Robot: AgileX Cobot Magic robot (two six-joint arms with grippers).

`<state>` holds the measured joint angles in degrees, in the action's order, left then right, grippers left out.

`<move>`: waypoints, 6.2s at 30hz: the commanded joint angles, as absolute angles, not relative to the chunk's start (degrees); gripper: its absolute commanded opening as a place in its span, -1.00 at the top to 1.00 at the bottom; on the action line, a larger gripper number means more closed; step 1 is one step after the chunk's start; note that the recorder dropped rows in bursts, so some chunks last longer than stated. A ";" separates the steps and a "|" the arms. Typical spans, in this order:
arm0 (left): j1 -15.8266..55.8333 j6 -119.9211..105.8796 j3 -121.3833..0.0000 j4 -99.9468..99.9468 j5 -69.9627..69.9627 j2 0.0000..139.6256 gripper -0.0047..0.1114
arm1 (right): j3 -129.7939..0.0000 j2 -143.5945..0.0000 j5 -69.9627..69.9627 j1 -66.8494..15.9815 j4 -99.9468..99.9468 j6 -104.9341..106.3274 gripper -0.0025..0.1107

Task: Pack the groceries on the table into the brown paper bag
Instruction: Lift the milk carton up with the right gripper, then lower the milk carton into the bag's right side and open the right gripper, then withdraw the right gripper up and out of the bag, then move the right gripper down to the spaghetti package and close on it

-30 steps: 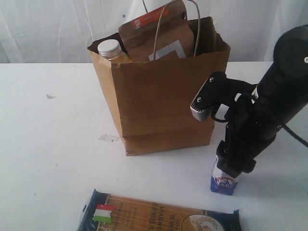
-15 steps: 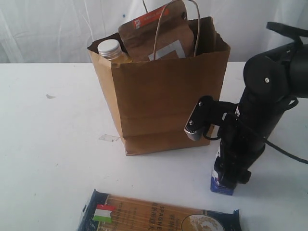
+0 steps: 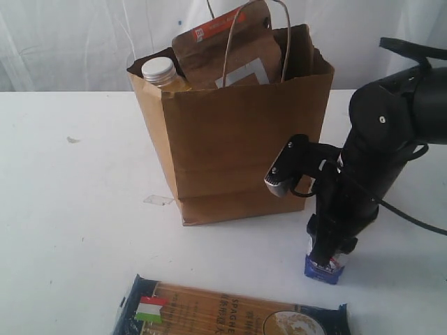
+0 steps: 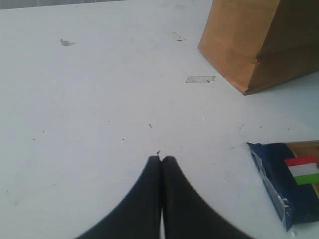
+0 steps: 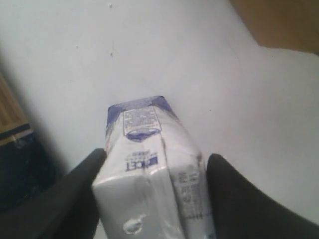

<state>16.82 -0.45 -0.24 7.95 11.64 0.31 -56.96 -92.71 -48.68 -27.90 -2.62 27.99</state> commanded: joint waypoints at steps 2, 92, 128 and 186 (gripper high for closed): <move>16.57 0.00 0.00 8.31 11.56 0.00 0.92 | -56.81 -89.14 -49.96 -27.41 -7.31 18.99 0.96; 16.57 0.00 0.00 8.31 11.56 0.00 0.92 | -97.52 -91.53 -58.18 -29.25 -11.75 8.75 -0.05; 16.57 0.00 0.00 8.20 11.58 0.00 0.92 | -97.61 -71.22 -69.96 -29.25 -7.58 8.99 -0.05; 16.57 0.00 0.00 8.20 11.58 0.00 0.92 | -62.95 -112.41 -37.11 -55.94 13.83 40.70 -0.46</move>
<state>16.82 -0.45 -0.24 7.95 11.64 0.31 -63.37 -110.23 -36.67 -55.29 13.78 41.41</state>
